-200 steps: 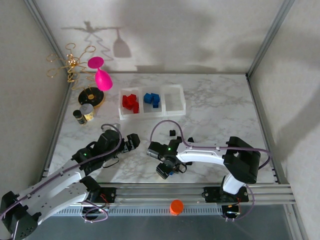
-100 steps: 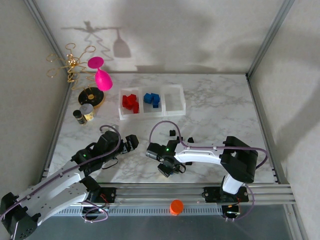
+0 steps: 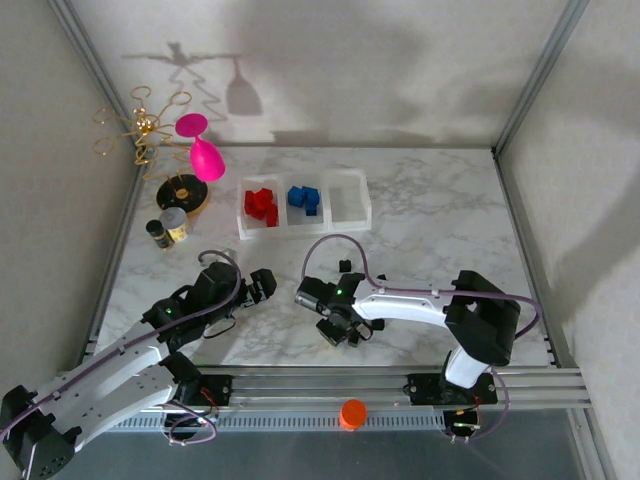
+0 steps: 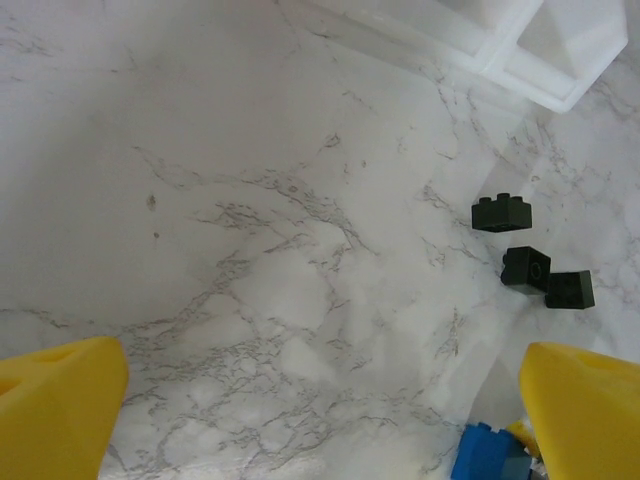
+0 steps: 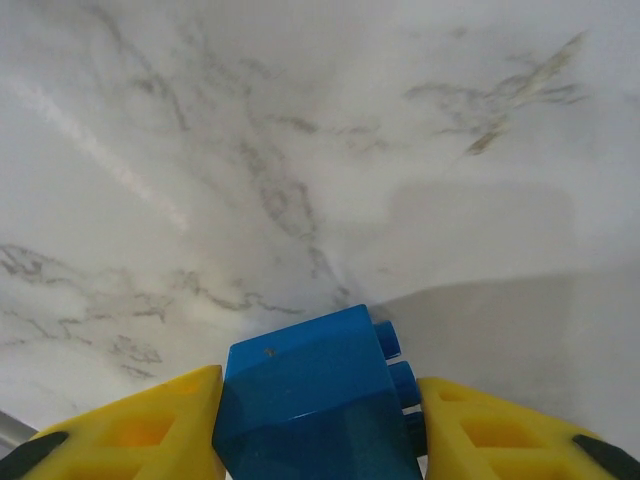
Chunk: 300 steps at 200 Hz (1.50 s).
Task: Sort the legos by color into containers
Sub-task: Pick up the lego from the bottom-center of the table, then place the lego in the container.
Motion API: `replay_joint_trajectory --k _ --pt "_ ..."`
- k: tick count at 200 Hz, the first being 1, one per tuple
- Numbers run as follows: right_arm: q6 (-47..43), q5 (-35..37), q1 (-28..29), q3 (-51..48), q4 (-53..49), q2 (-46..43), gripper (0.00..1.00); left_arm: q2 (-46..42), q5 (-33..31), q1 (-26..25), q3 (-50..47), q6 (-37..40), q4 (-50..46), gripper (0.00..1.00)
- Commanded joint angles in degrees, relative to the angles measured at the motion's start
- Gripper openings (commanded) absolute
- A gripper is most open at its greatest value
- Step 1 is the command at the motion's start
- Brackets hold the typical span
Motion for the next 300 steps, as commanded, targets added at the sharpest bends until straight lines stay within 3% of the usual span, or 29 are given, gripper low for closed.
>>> replay_joint_trajectory --k 1,91,186,217,247,300 --pt "0.89 1.02 -2.31 2.65 1.11 -3.0 0.37 0.43 -1.2 -0.3 2.31 0.04 -0.28 1.0" --pt "-1.54 2.07 -13.7 13.63 9.13 0.48 0.35 5.17 0.07 0.29 8.96 5.89 1.44 1.0" --pt "-4.83 2.28 -23.88 28.95 22.74 12.64 0.34 15.01 2.91 7.12 14.53 10.64 10.23 1.0" --pt "-5.87 2.53 -25.65 33.37 26.82 18.26 0.35 17.87 3.19 8.44 15.58 9.95 13.12 1.0" --pt "-8.35 4.24 -25.74 42.48 24.57 26.43 0.35 20.62 3.22 9.36 16.82 8.84 14.14 1.0" --pt "-10.37 5.25 -26.27 53.26 23.13 35.92 0.45 22.82 3.33 9.89 17.92 8.35 15.55 1.0"
